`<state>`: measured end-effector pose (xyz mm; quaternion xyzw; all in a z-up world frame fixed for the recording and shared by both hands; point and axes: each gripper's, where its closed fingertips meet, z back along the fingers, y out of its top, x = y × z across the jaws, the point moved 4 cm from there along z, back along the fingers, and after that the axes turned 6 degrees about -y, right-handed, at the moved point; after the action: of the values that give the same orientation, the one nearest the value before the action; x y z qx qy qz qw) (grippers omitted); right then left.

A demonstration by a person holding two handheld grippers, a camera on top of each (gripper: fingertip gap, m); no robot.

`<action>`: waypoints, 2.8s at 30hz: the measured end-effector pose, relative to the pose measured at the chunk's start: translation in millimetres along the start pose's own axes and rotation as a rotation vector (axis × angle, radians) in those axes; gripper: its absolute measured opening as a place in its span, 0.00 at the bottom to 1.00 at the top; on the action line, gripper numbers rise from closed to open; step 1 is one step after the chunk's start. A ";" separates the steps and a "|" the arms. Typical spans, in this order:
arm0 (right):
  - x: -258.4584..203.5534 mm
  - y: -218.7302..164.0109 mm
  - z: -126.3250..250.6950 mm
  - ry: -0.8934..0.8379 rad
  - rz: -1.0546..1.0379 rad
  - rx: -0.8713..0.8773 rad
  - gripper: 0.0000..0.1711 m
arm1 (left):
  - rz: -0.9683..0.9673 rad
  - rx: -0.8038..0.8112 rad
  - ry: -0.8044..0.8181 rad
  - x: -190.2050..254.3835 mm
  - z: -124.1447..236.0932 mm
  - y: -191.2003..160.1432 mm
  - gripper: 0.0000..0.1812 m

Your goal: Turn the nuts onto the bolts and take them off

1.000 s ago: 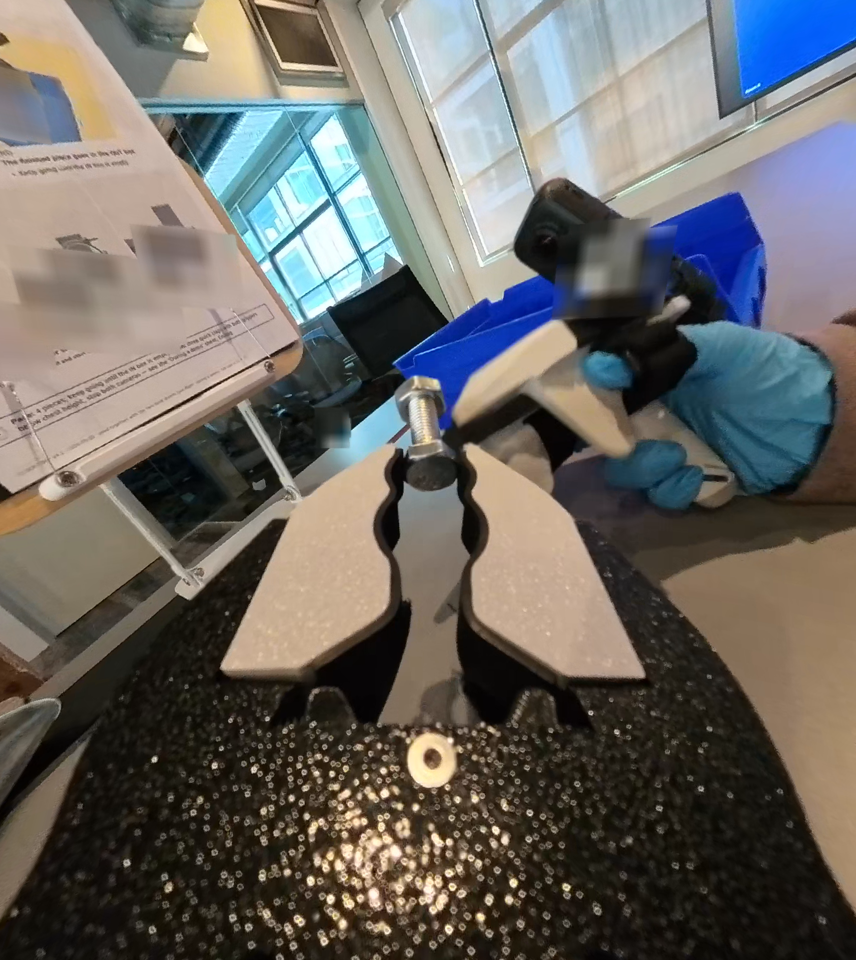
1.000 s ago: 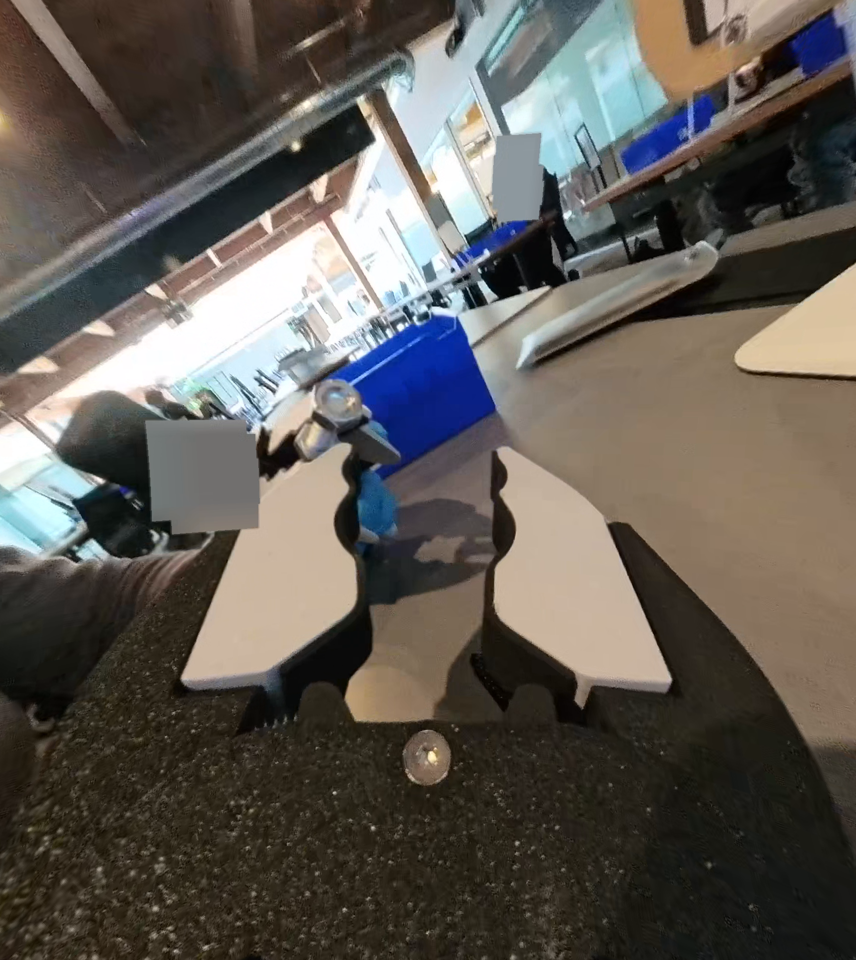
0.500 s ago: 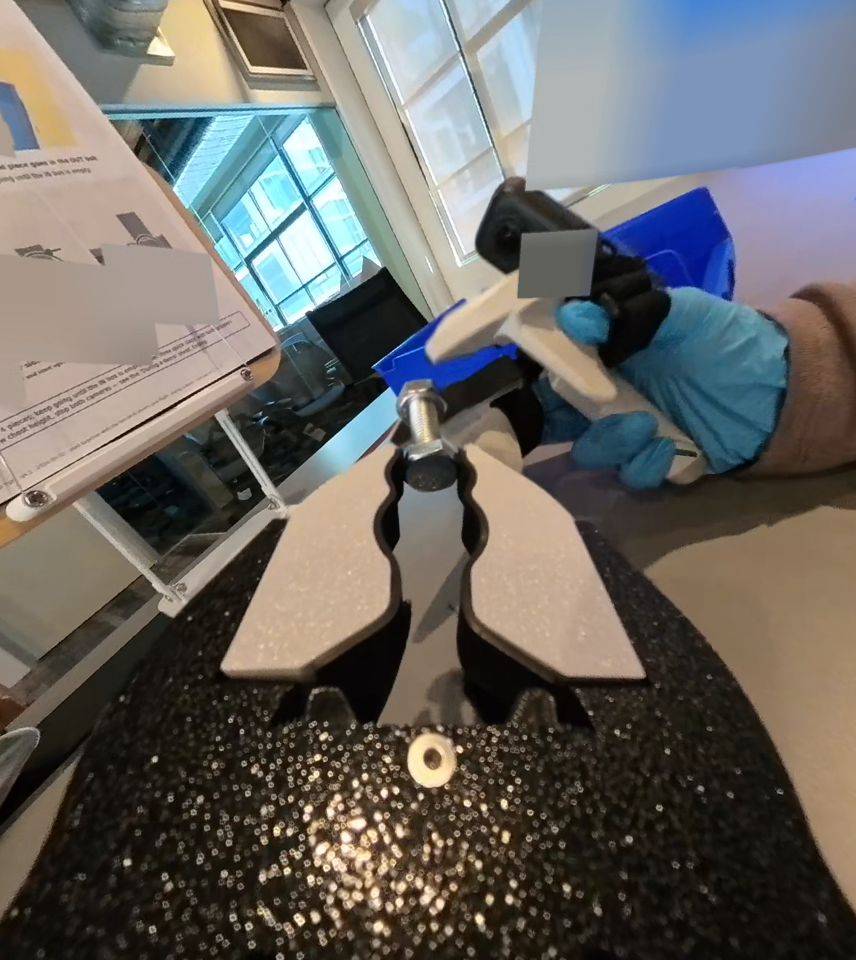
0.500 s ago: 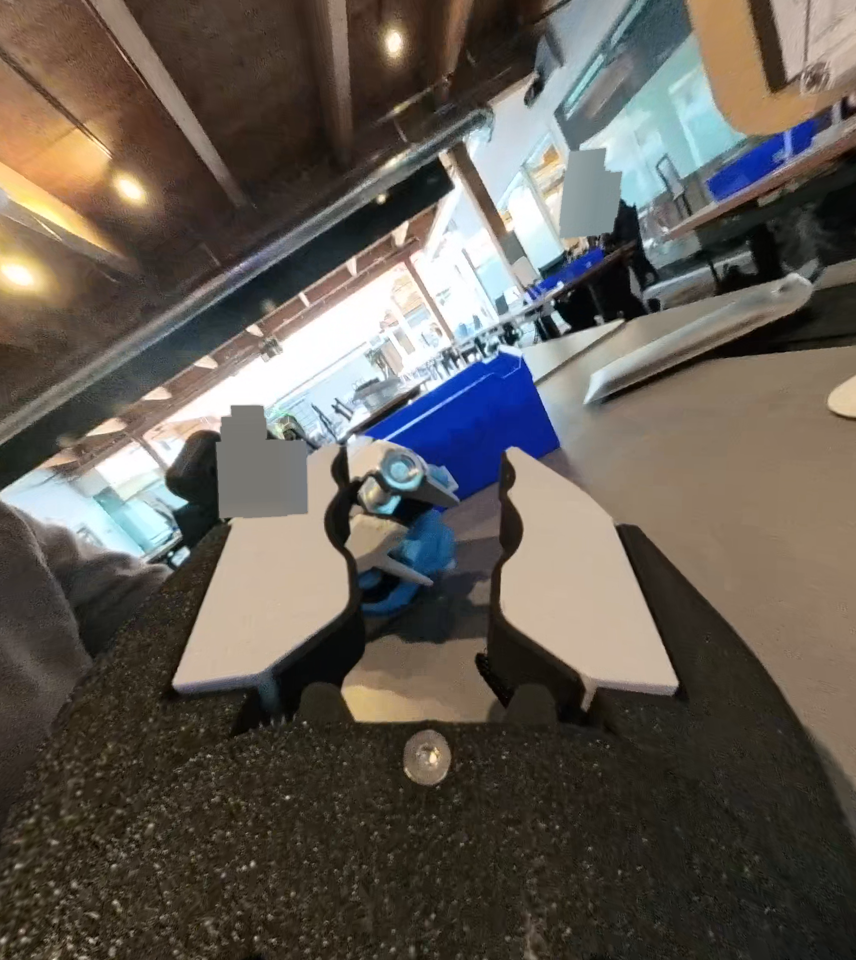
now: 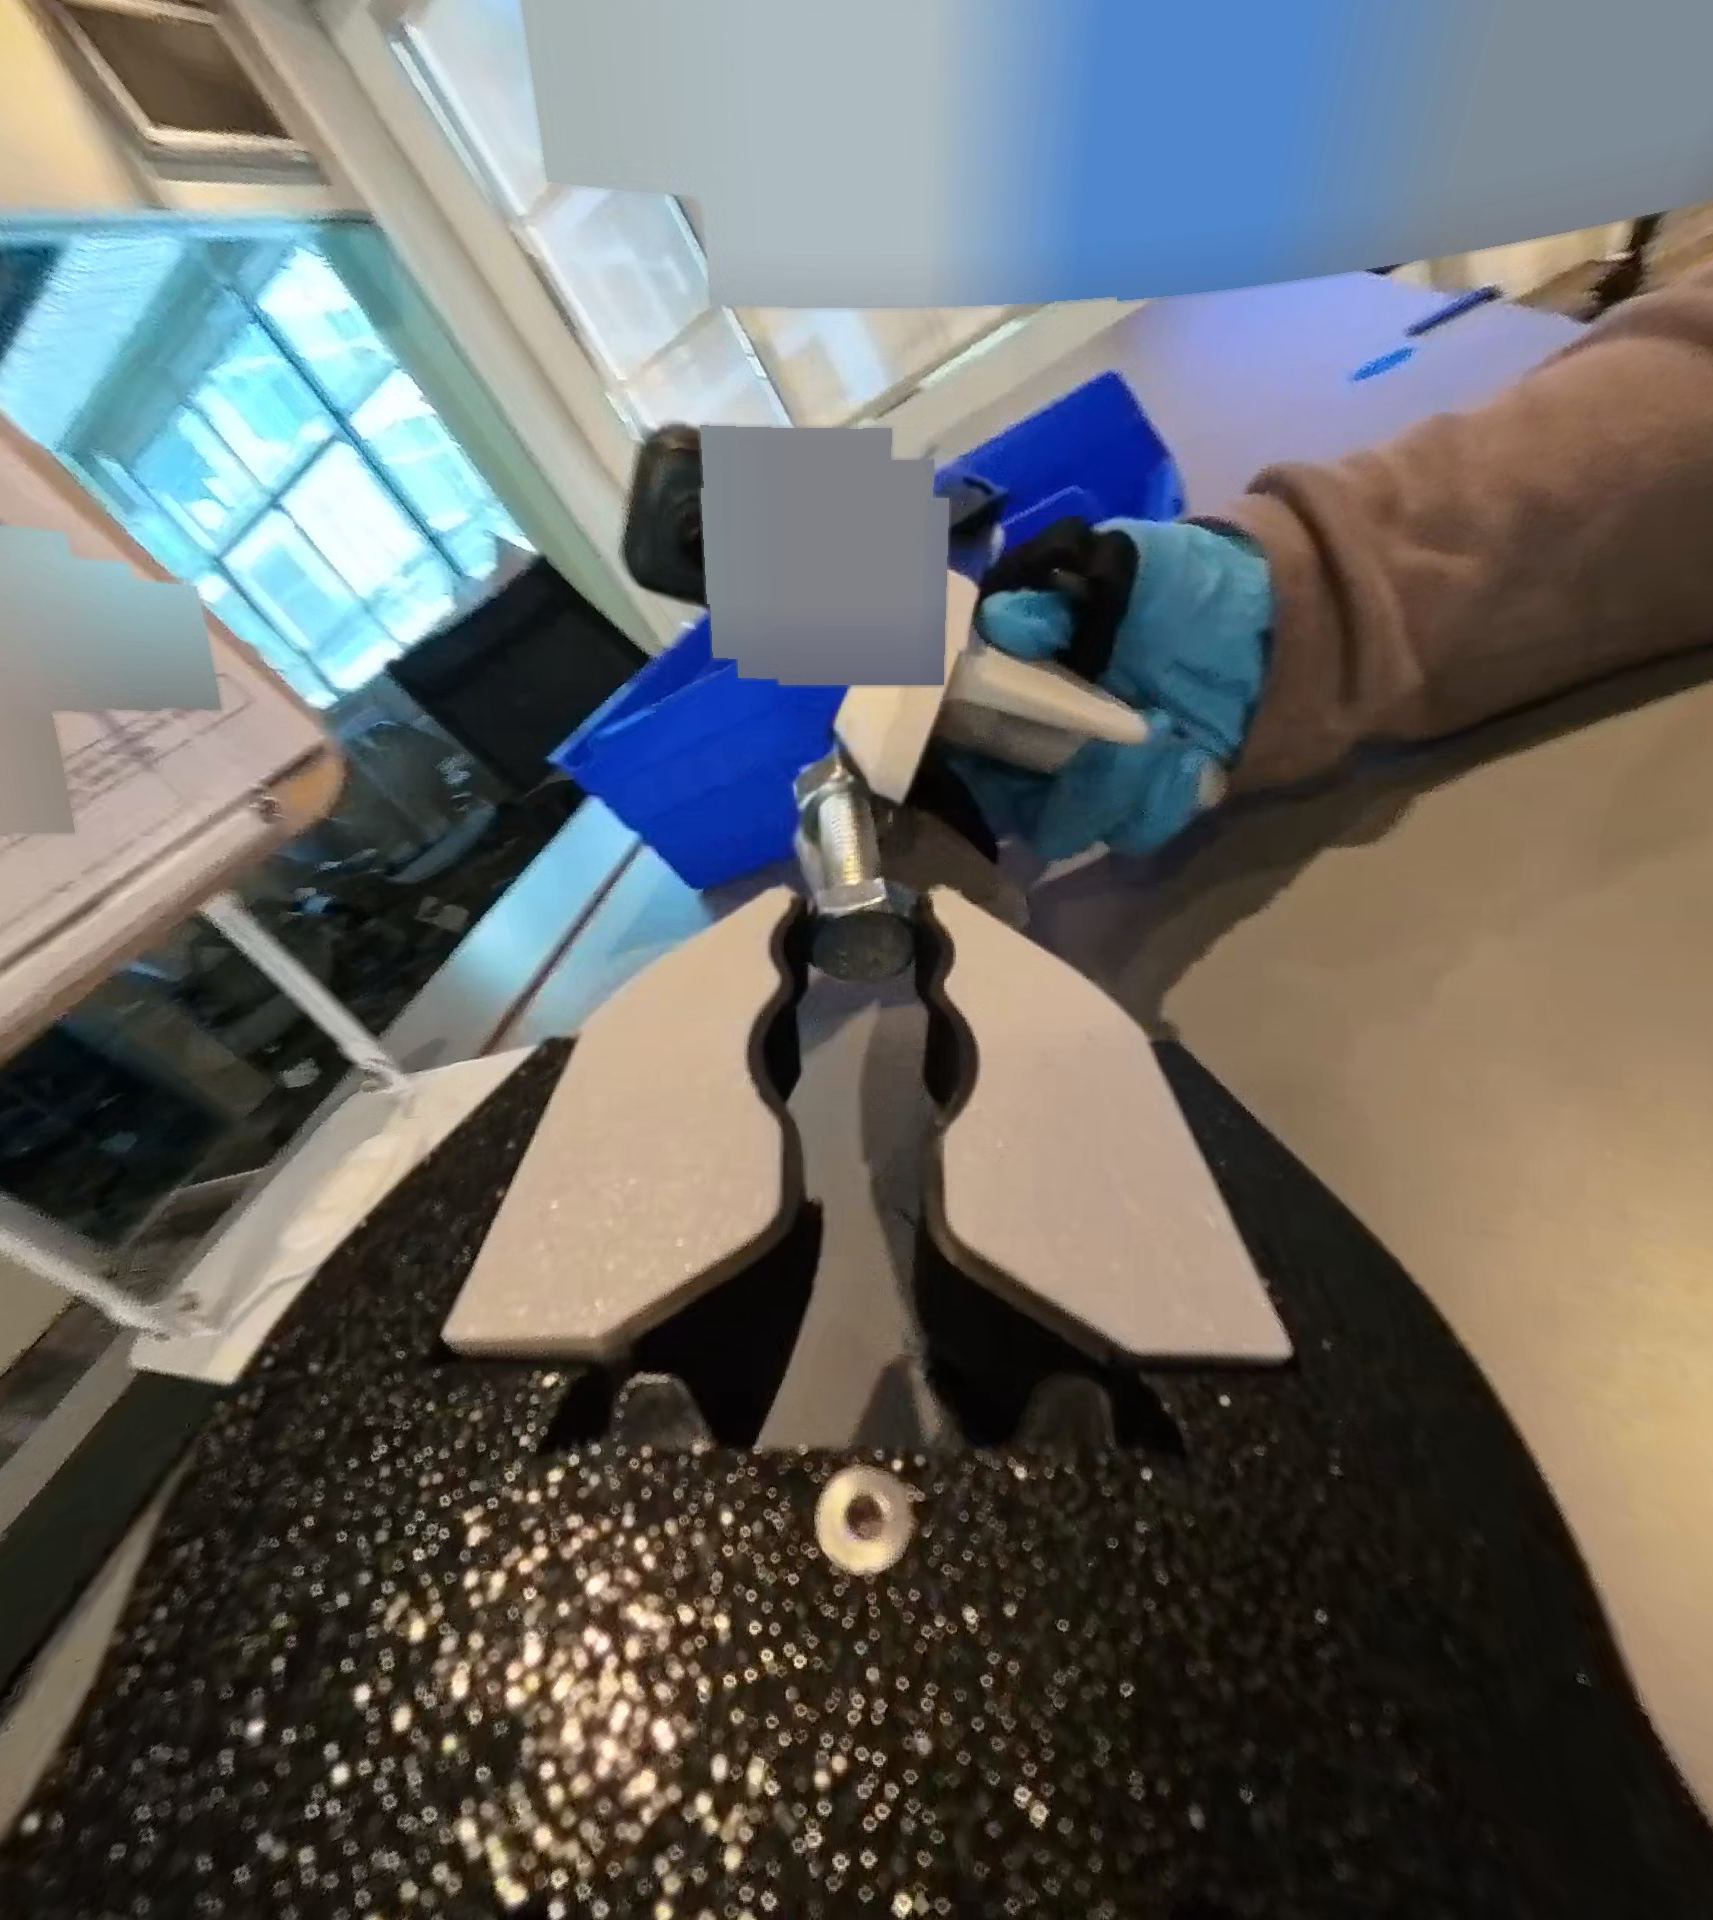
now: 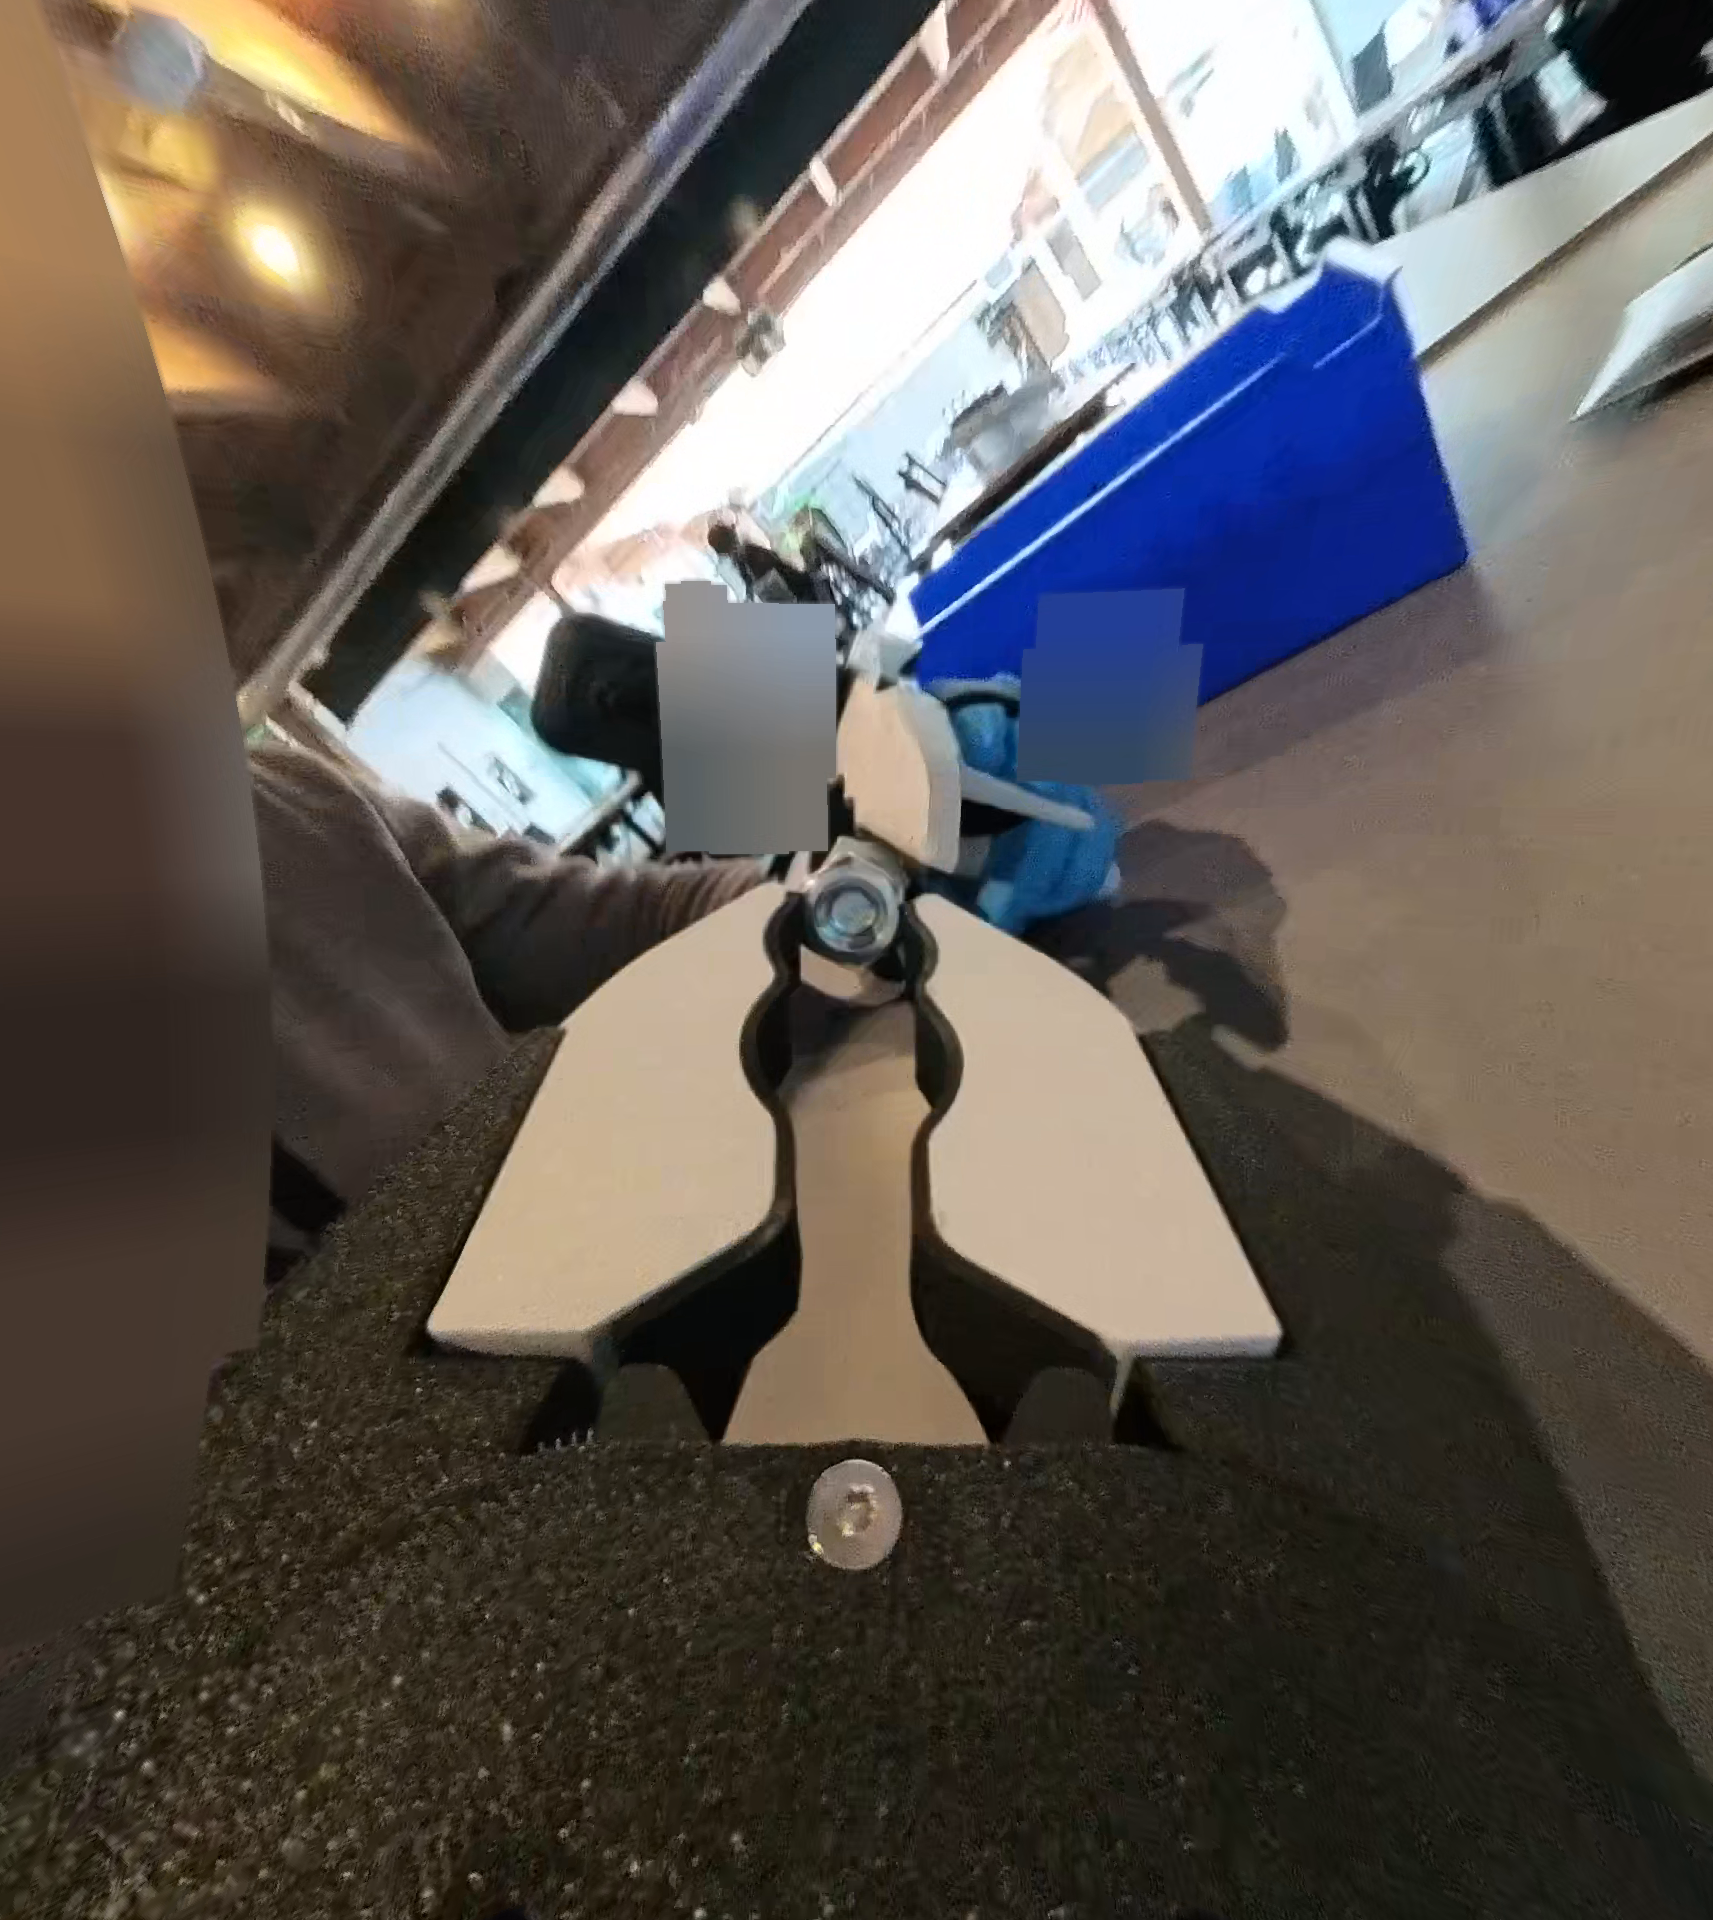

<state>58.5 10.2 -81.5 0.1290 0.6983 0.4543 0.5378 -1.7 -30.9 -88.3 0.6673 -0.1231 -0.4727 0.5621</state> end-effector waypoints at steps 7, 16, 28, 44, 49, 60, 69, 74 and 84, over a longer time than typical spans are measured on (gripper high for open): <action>-26.8 -14.9 -3.2 -0.216 0.830 -0.159 0.11 | 0.350 0.025 -0.359 16.0 9.9 11.3 0.11; -38.4 -30.5 -16.5 -0.710 2.071 -0.286 0.10 | 0.736 -0.030 -0.577 23.6 25.7 10.2 0.11; -61.2 -36.0 -21.2 -0.971 2.794 -0.149 0.10 | 0.905 -0.004 -0.711 29.2 33.1 27.1 0.11; -43.4 18.5 -62.5 -0.708 1.475 -0.207 0.10 | 0.735 0.127 0.114 -13.4 111.2 63.1 0.11; -36.7 48.3 -146.1 -0.470 1.261 -0.262 0.10 | 0.660 0.002 0.705 -16.6 227.3 66.2 0.11; -10.2 25.7 -304.9 -0.101 1.044 -0.718 0.11 | 0.619 -0.371 1.020 -31.0 338.5 23.1 0.11; 2.3 21.8 -308.7 -0.086 0.917 -0.720 0.34 | 0.595 -0.660 0.790 -85.2 303.3 -20.4 0.11; 1.7 42.4 -246.0 -0.203 0.868 -0.262 0.29 | 0.648 -0.806 0.694 -101.4 278.8 -45.0 0.11; 28.8 20.6 -153.0 -0.448 0.873 0.110 0.21 | 0.672 -0.975 0.619 -106.4 251.0 -70.8 0.14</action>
<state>-92.0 -35.0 -82.5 0.5323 0.4694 0.5608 0.4264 -276.5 -92.0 -77.5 0.3670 0.0704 -0.0600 0.9256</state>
